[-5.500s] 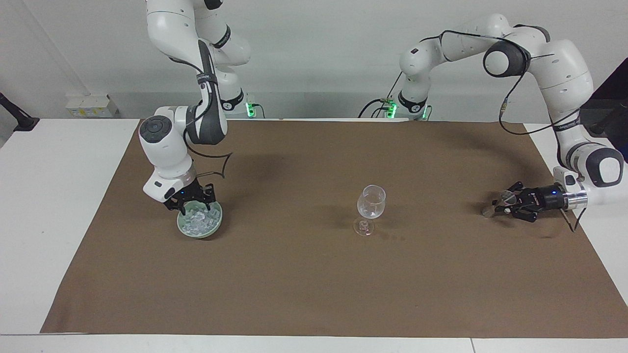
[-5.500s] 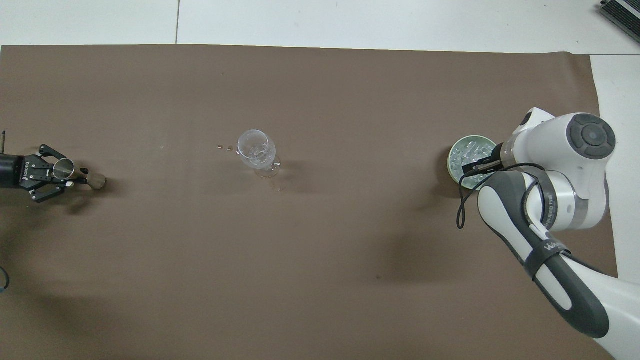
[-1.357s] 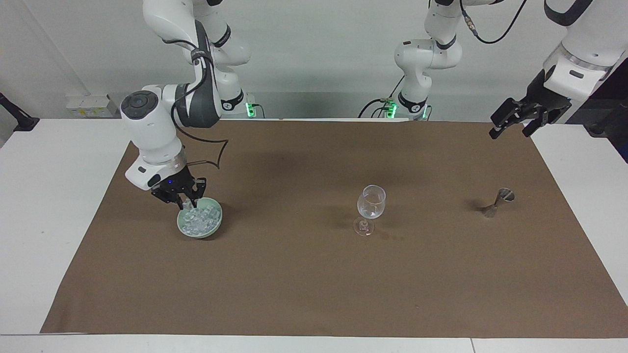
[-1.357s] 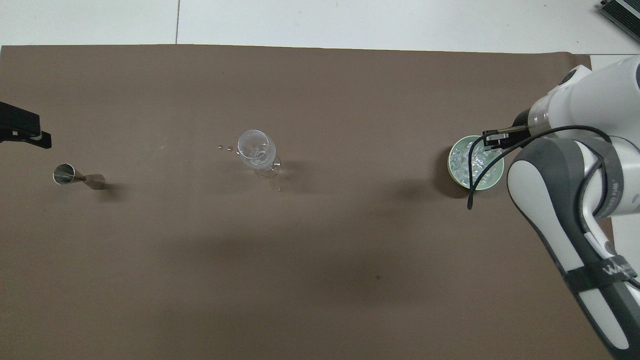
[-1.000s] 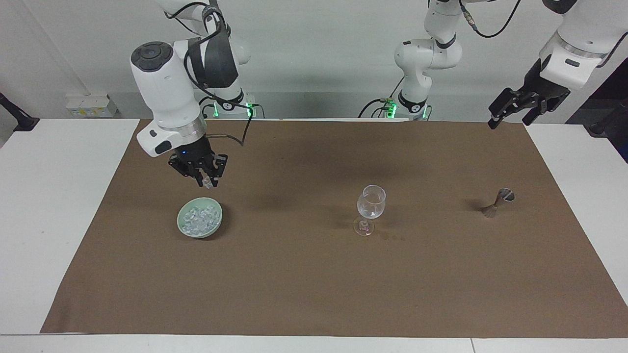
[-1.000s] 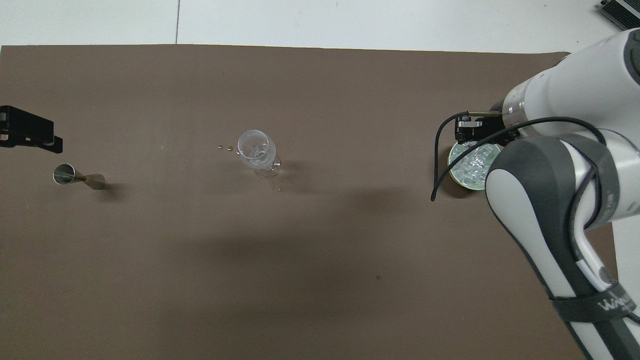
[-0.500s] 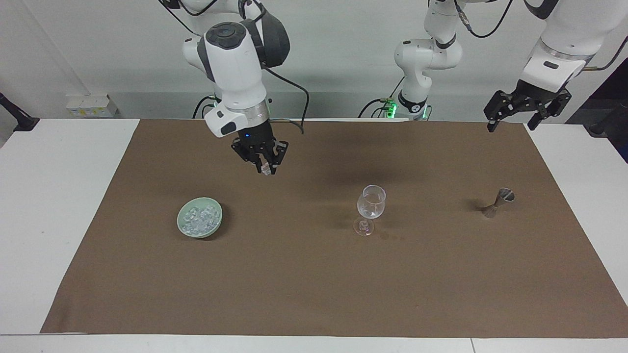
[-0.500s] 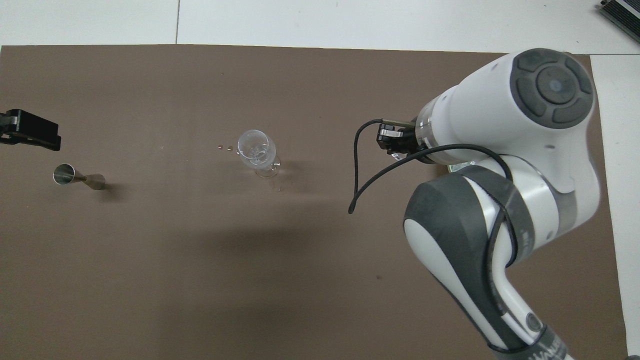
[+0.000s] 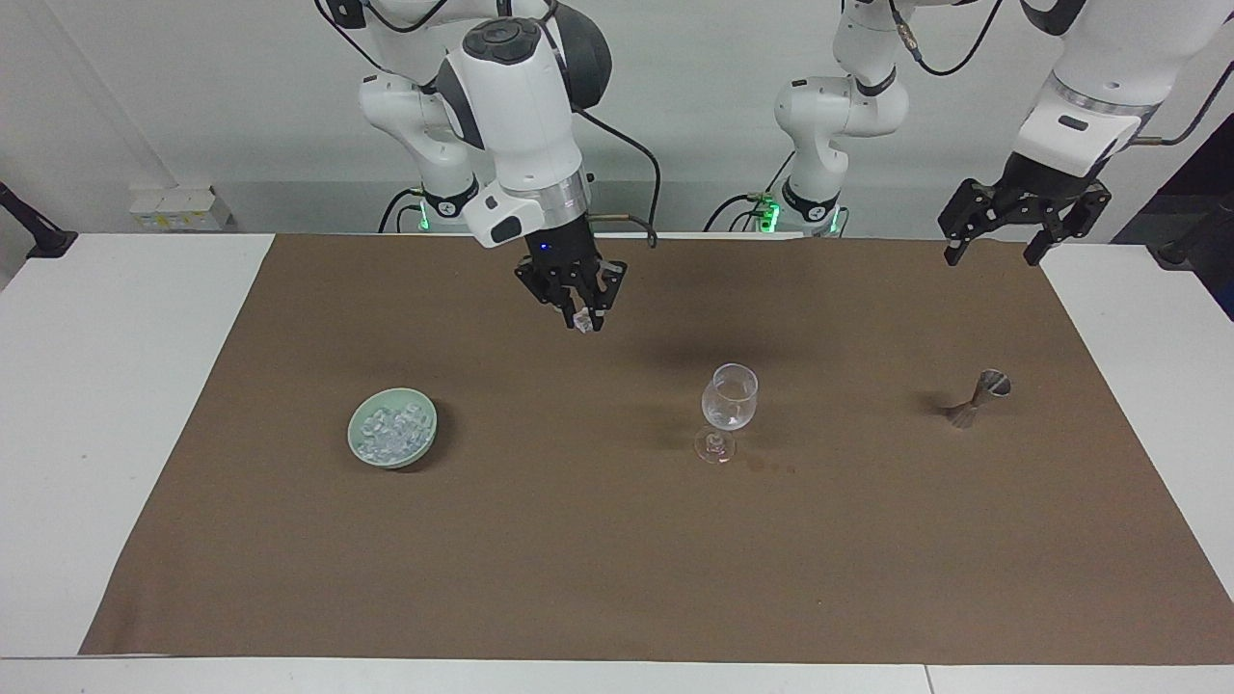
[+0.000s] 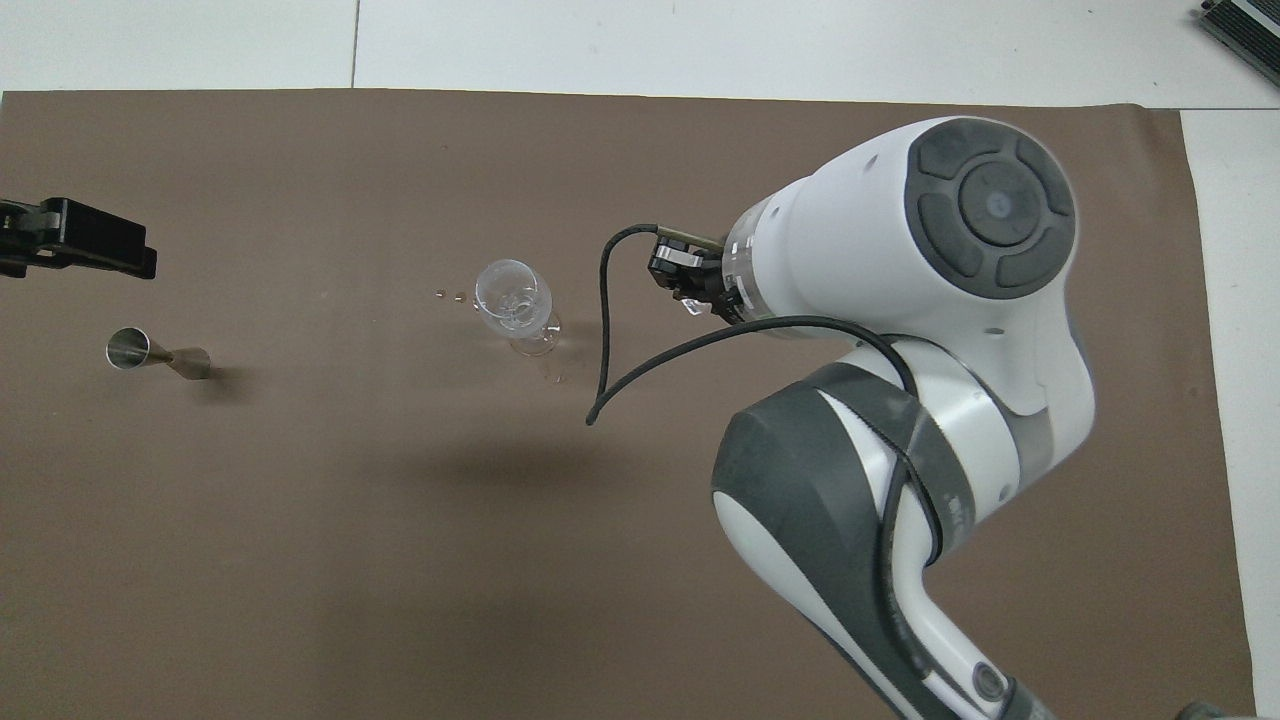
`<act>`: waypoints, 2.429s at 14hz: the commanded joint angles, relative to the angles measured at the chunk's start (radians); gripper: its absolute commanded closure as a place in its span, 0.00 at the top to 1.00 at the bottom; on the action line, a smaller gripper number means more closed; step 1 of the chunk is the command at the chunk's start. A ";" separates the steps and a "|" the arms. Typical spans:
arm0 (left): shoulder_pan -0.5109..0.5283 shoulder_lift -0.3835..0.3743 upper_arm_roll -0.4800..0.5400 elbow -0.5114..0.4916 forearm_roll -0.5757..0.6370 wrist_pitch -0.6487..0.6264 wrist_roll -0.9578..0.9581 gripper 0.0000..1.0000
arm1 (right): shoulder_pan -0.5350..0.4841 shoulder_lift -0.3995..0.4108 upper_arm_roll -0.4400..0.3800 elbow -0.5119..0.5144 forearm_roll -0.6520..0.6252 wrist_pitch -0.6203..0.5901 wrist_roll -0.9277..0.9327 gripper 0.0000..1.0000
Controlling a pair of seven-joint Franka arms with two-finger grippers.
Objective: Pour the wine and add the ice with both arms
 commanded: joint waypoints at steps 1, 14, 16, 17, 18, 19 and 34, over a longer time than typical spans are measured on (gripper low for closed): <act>0.009 -0.005 0.011 -0.018 -0.019 0.020 0.013 1.00 | 0.006 0.080 0.045 0.092 -0.020 0.038 0.086 0.00; 0.041 0.000 0.011 -0.038 0.067 0.014 -0.007 1.00 | 0.090 0.313 0.209 0.215 -0.341 0.164 0.350 0.00; 0.044 0.008 0.011 -0.038 0.065 0.020 -0.007 1.00 | 0.096 0.324 0.210 0.218 -0.350 0.167 0.361 0.00; 0.044 0.009 0.011 -0.038 0.062 0.023 -0.007 1.00 | 0.098 0.327 0.210 0.218 -0.358 0.177 0.361 0.00; 0.044 0.021 0.011 -0.036 0.060 0.026 -0.007 1.00 | 0.100 0.340 0.210 0.215 -0.373 0.198 0.364 0.00; 0.044 0.024 0.011 -0.034 0.060 0.026 -0.007 1.00 | 0.101 0.347 0.210 0.218 -0.390 0.203 0.379 0.00; 0.052 0.027 0.011 -0.031 0.044 0.037 0.010 1.00 | 0.123 0.405 0.218 0.218 -0.493 0.273 0.382 0.00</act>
